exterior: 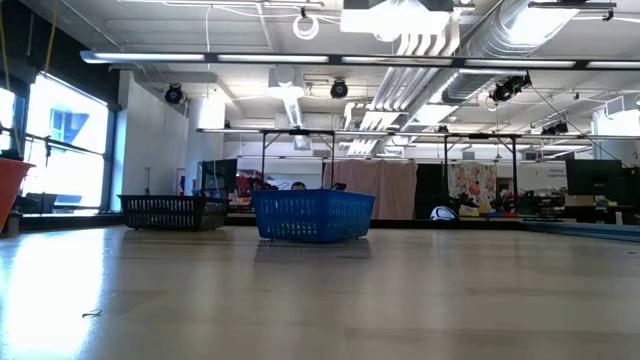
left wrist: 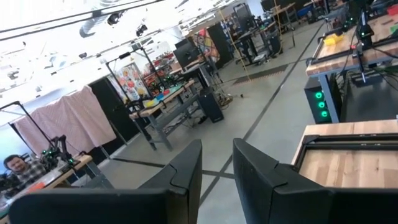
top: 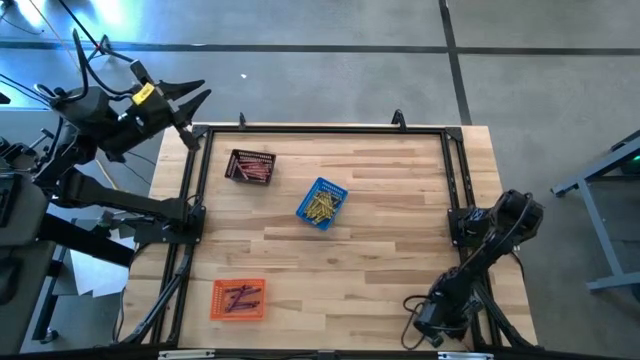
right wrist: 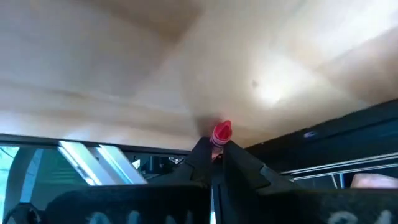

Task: Sort crayons
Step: Put the red crayon into the black basket

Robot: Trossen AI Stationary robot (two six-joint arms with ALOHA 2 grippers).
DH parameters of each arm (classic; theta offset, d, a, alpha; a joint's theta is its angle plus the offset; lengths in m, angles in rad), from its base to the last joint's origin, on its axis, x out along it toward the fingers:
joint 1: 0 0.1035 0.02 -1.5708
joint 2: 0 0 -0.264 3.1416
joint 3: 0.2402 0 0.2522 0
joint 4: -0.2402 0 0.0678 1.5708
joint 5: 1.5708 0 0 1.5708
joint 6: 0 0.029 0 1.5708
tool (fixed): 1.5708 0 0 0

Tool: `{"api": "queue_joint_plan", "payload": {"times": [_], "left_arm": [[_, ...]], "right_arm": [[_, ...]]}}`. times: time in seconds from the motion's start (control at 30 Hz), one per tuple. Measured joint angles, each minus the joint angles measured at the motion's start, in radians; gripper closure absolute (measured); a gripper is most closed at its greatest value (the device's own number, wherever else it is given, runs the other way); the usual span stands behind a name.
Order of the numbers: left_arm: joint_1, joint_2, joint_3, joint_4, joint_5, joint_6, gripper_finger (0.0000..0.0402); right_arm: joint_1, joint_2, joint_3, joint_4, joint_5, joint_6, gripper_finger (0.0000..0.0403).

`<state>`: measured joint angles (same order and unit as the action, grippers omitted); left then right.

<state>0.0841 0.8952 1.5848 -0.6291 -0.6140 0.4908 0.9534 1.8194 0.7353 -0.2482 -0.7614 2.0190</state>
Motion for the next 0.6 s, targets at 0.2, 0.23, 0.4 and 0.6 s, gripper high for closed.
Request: {"api": "queue_joint_plan", "payload": {"times": [0.2, 0.23, 0.4, 0.6], "left_arm": [[0.000, 0.009, 0.000, 0.000, 0.000, 0.013, 0.0326], [0.000, 0.011, 0.000, 0.000, 0.000, 0.019, 0.0326], [0.000, 0.013, 0.000, -0.001, 0.000, 0.053, 0.0326], [0.000, 0.012, 0.000, -0.001, 0.000, 0.056, 0.0326]], "right_arm": [[-0.090, -0.001, 0.000, -0.085, -0.022, -0.147, 0.0391], [-0.106, -0.001, 0.000, -0.097, -0.024, -0.173, 0.0391], [-0.178, -0.001, 0.000, -0.151, -0.032, -0.301, 0.0391], [-0.275, -0.001, -0.001, -0.180, -0.036, -0.468, 0.0391]]}}
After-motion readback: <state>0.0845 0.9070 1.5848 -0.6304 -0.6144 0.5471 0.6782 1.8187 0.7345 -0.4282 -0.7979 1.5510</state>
